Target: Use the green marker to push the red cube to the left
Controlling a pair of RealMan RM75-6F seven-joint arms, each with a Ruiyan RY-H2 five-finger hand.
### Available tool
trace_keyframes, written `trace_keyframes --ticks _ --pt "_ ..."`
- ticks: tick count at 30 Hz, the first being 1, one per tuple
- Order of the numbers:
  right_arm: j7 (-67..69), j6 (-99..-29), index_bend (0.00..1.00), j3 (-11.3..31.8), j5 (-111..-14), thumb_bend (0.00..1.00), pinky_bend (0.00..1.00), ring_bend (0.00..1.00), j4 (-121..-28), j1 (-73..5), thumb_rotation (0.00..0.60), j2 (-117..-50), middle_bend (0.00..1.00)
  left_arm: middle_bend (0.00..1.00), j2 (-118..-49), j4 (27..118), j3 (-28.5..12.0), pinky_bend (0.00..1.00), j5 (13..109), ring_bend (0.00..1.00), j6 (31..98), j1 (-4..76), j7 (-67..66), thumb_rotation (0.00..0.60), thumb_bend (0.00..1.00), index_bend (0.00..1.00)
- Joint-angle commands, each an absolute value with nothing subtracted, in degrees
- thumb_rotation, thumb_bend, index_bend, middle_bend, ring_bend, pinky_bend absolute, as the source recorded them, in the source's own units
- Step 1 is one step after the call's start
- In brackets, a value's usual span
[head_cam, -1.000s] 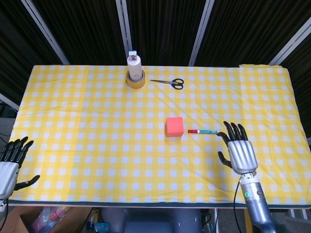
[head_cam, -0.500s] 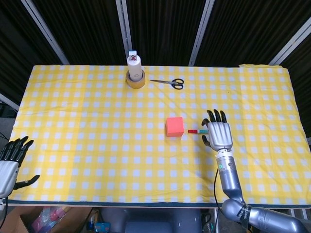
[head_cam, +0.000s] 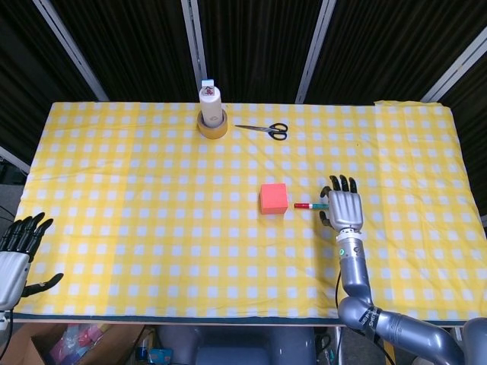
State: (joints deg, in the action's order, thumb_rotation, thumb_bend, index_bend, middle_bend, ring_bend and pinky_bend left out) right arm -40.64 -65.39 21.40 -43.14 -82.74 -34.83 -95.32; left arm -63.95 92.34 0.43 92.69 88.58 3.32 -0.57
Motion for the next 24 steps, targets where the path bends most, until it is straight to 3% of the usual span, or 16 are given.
trace_keyframes --ticks 1,24 --pt "-39.8 -65.0 0.41 21.4 -42.2 0.41 0.0 0.0 -80.7 -35.6 0.6 -96.6 0.14 0.0 -64.0 92.4 0.4 0.0 92.6 0.0 88.5 3.3 -0.4 0.6 0.0 0.0" --pt "-32.5 -61.4 0.41 20.5 -42.3 0.36 0.0 0.0 -66.3 -37.9 0.6 -102.3 0.14 0.0 -64.3 92.7 0.3 0.0 91.5 0.0 87.4 3.7 -1.3 0.6 0.0 0.0"
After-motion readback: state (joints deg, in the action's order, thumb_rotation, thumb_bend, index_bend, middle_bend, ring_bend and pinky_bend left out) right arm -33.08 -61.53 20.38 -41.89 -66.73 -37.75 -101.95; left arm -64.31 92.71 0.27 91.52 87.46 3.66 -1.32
